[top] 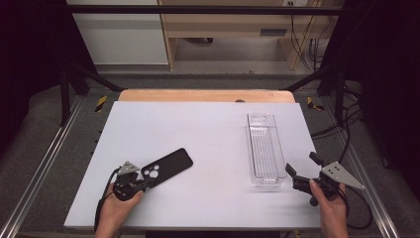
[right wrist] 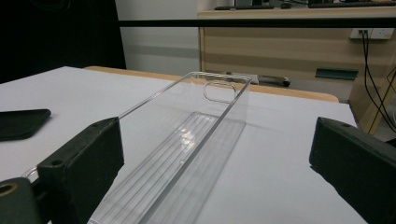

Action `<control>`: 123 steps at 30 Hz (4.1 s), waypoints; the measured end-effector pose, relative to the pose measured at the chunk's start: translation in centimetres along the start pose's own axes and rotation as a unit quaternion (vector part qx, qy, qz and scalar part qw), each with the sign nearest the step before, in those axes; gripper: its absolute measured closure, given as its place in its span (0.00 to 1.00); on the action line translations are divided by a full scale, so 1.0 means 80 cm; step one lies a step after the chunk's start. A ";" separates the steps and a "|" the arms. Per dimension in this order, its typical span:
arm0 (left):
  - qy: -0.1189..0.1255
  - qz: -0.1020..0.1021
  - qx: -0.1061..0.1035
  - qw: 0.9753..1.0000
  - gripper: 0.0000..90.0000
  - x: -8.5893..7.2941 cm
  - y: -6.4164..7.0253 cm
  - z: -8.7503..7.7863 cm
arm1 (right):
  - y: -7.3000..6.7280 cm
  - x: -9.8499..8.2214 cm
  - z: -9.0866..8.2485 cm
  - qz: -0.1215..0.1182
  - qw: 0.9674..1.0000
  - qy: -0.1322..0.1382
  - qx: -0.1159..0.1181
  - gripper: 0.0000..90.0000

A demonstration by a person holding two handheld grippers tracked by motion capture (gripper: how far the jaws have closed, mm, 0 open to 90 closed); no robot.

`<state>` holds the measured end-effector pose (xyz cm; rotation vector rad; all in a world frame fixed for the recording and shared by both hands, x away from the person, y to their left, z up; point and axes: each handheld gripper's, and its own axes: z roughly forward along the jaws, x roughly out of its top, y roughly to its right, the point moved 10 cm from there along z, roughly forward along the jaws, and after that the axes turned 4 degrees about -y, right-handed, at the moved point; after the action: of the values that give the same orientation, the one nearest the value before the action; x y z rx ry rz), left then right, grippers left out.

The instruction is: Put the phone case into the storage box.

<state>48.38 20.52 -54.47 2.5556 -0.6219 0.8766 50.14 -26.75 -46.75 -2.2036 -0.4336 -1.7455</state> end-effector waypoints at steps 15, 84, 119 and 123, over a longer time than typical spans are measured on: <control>-0.007 0.003 -0.006 1.000 1.00 -0.012 -0.001 -0.011 | 0.001 0.001 -0.001 0.000 1.000 0.002 -0.001 0.04; 0.002 -0.005 0.039 0.999 1.00 -0.019 -0.055 -0.033 | 0.003 0.002 -0.001 0.000 1.000 0.003 -0.005 0.03; 0.004 0.000 0.043 0.999 1.00 -0.017 -0.054 -0.034 | 0.006 0.002 -0.002 -0.001 1.000 0.005 -0.010 0.03; 0.009 0.004 0.047 0.999 1.00 -0.014 -0.052 -0.036 | 0.007 0.003 -0.003 0.001 1.000 0.005 -0.010 0.03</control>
<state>48.33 25.70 -53.86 2.6268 -0.5991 0.9514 50.21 -27.31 -46.53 -2.2082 -0.4124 -1.7657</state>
